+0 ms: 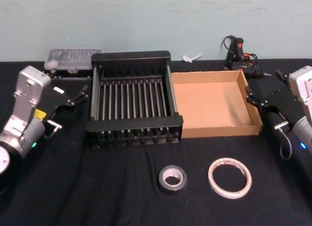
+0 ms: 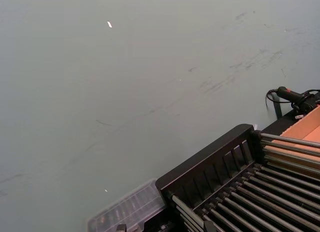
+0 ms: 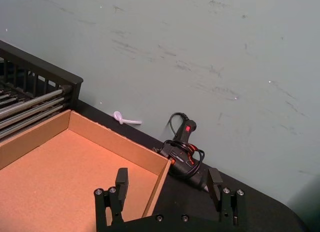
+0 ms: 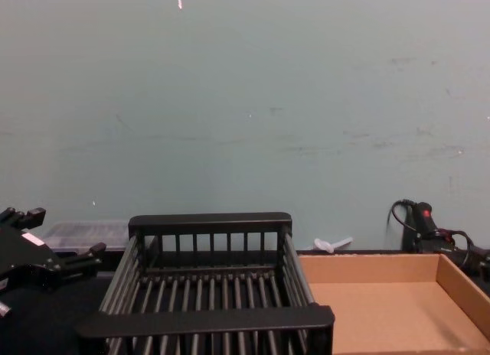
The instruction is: Pick up the white tape and place it into the black box , Pick up the silver tape and place it into the brown box.
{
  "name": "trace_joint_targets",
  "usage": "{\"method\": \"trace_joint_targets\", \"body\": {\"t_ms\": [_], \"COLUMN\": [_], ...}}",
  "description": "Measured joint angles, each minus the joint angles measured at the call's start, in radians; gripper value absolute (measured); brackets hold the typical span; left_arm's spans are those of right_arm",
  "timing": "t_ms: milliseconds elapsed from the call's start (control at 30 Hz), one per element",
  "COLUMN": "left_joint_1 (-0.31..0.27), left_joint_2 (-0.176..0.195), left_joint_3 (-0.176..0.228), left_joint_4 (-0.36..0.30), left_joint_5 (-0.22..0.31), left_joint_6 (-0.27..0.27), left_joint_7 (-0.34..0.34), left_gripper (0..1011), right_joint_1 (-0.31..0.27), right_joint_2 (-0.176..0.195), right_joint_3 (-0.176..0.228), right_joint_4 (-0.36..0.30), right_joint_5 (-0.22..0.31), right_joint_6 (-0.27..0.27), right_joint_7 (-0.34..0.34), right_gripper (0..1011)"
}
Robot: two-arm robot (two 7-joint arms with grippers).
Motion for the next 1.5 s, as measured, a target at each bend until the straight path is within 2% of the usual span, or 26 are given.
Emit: {"method": "trace_joint_targets", "body": {"t_ms": [1500], "left_joint_1": [0.0], "left_joint_2": [0.0], "left_joint_3": [0.0], "left_joint_4": [0.0], "left_joint_5": [0.0], "left_joint_6": [0.0], "left_joint_7": [0.0], "left_gripper": [1001], "right_joint_1": [0.0], "right_joint_2": [0.0], "right_joint_3": [0.0], "right_joint_4": [0.0], "right_joint_5": [0.0], "right_joint_6": [0.0], "right_joint_7": [0.0], "right_gripper": [1002]}}
